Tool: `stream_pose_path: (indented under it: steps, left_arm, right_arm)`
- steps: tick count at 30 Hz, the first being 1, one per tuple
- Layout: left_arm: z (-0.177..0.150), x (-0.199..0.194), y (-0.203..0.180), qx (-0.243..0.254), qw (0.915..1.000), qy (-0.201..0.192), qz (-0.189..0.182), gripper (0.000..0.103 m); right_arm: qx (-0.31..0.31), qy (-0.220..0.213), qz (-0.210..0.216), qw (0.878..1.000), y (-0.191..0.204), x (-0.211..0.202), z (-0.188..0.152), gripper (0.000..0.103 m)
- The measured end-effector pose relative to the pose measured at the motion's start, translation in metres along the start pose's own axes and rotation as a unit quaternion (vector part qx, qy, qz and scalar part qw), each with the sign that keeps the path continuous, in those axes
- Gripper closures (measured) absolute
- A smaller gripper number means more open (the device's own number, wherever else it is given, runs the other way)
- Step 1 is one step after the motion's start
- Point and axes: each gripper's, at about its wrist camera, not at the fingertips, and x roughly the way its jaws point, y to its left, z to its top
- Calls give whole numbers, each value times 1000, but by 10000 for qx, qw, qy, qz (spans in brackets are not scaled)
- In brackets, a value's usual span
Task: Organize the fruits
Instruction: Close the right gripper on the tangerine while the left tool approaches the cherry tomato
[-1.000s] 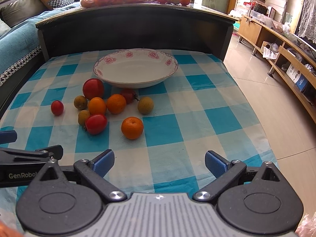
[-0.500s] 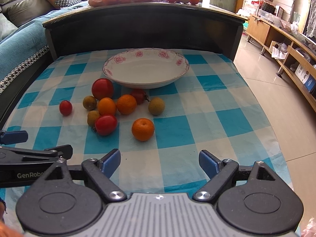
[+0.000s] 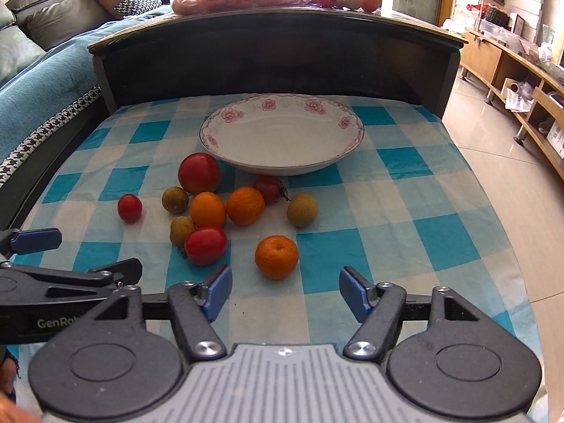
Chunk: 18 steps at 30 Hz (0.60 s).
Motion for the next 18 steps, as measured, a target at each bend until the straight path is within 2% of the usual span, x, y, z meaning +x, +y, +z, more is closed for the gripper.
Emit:
stream_pose_path:
  steps: [5, 10, 15, 18]
  left_arm:
    - [-2, 6, -2, 180, 9998, 29, 54, 4]
    - [-1, 9, 5, 32, 9999, 67, -120, 4]
    - [-3, 10, 3, 95, 9996, 87, -251, 5]
    - [-3, 10, 2, 140, 9992, 87, -354, 7]
  right_arm:
    - [-82, 60, 135, 9999, 2, 11, 4, 47]
    - [-195, 144, 260, 9994, 4, 20, 5, 53]
    - [-249, 233, 360, 9988, 6, 29, 7, 57]
    - [-297, 311, 461, 9980, 7, 34, 6, 66]
